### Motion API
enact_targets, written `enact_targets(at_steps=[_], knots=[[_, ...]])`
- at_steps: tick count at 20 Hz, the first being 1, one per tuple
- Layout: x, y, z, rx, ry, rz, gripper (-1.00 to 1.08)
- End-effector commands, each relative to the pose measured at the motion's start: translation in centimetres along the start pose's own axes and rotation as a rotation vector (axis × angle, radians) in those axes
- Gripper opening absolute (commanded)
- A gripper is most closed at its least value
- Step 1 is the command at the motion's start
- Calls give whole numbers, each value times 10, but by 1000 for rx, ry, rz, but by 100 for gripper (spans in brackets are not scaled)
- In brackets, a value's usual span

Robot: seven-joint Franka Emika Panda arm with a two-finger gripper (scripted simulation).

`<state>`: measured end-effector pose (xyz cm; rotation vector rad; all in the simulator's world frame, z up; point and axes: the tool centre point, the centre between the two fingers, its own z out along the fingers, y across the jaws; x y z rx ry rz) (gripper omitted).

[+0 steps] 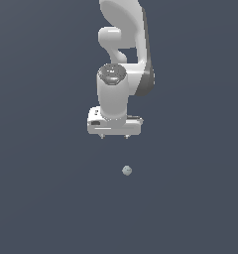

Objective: Pick up the object and move it to a goal position.

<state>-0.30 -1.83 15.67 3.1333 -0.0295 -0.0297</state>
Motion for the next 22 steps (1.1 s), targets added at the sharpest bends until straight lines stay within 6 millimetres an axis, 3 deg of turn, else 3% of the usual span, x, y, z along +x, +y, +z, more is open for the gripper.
enact_targets(at_steps=[1, 10, 22], knots=[[0, 0, 0, 0, 0, 0, 100], [4, -38, -5, 17, 8, -74, 100], [20, -40, 6, 12, 9, -138, 100]])
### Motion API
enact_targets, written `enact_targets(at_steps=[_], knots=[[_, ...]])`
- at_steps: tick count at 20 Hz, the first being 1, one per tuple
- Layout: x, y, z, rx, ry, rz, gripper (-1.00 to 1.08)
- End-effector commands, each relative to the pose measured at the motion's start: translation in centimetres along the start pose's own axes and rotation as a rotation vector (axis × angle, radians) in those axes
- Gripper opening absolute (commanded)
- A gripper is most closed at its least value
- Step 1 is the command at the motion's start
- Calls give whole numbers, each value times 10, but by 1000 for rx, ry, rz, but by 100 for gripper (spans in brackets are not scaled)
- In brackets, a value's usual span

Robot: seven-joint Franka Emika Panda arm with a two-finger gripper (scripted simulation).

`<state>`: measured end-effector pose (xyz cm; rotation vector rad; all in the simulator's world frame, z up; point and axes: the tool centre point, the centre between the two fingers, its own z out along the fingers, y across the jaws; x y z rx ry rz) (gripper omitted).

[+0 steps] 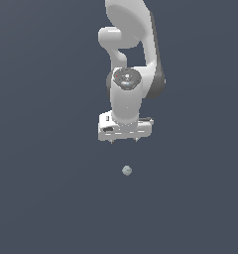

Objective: Pick up the object and move it to a goal position.

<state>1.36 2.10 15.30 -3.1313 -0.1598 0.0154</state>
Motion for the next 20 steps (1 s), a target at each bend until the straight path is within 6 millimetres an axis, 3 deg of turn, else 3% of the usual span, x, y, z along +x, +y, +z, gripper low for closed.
enact_targets(at_steps=[1, 12, 20], knots=[[7, -1, 6, -2, 0, -31, 100], [56, -5, 50, -9, 4, -252, 100], [76, -7, 75, -9, 7, -358, 100]])
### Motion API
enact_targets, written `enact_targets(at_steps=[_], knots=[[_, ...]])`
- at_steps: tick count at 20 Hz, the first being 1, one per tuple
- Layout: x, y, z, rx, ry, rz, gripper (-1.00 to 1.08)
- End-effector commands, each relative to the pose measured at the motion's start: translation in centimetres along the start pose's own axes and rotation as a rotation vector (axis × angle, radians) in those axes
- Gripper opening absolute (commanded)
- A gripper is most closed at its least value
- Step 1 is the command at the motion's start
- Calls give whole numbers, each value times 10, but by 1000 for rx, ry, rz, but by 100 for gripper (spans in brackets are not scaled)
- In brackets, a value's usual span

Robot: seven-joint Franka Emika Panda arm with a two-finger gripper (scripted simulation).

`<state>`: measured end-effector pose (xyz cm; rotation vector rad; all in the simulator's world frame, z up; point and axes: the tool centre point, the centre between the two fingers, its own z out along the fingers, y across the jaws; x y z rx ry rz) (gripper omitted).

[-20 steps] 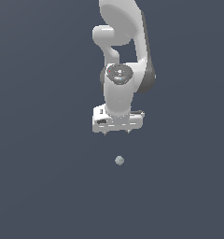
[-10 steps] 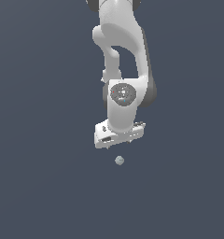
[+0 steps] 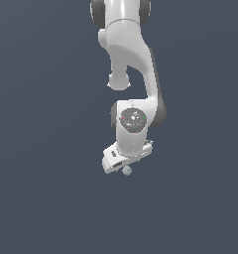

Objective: Pick up the object and move it to a goal position.

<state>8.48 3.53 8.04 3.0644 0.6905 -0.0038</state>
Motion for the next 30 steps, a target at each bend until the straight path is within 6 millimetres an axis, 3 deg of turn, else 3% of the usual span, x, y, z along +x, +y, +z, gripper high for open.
enact_targets(at_steps=[1, 10, 19, 25, 26, 30], knots=[[4, 1, 5, 0, 2, -24, 100], [6, 2, 12, 0, 1, -36, 100], [6, 1, 54, 0, 2, -39, 100], [7, 2, 59, 0, 2, -40, 100], [7, 2, 59, 0, 2, -40, -100], [7, 2, 59, 0, 2, -40, -100]])
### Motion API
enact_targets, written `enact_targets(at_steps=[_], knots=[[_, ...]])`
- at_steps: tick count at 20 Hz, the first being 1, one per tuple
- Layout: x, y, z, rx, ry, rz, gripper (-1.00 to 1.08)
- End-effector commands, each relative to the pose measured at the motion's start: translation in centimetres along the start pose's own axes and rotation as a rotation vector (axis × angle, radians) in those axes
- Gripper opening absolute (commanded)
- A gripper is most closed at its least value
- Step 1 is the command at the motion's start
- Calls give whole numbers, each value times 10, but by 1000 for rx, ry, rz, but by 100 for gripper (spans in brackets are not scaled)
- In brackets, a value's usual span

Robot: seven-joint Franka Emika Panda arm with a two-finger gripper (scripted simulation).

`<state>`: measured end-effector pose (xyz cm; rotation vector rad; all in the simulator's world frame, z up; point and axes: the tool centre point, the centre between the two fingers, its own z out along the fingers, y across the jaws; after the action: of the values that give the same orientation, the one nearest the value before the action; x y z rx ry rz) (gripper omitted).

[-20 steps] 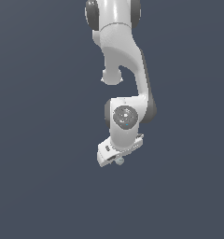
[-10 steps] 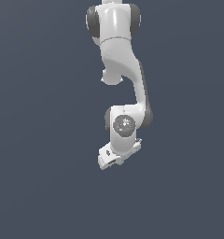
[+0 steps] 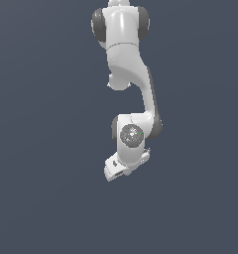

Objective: Pick up the object and move it to a goal position.

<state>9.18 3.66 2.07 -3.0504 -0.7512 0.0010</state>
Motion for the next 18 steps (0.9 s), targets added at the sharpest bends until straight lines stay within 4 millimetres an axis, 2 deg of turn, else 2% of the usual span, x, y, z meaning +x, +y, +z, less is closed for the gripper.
enact_targets(at_steps=[1, 10, 18], knots=[[0, 0, 0, 0, 1, 0, -100], [-3, 3, -3, 0, 0, 0, -100], [-28, 30, -30, 0, 0, 0, -100]])
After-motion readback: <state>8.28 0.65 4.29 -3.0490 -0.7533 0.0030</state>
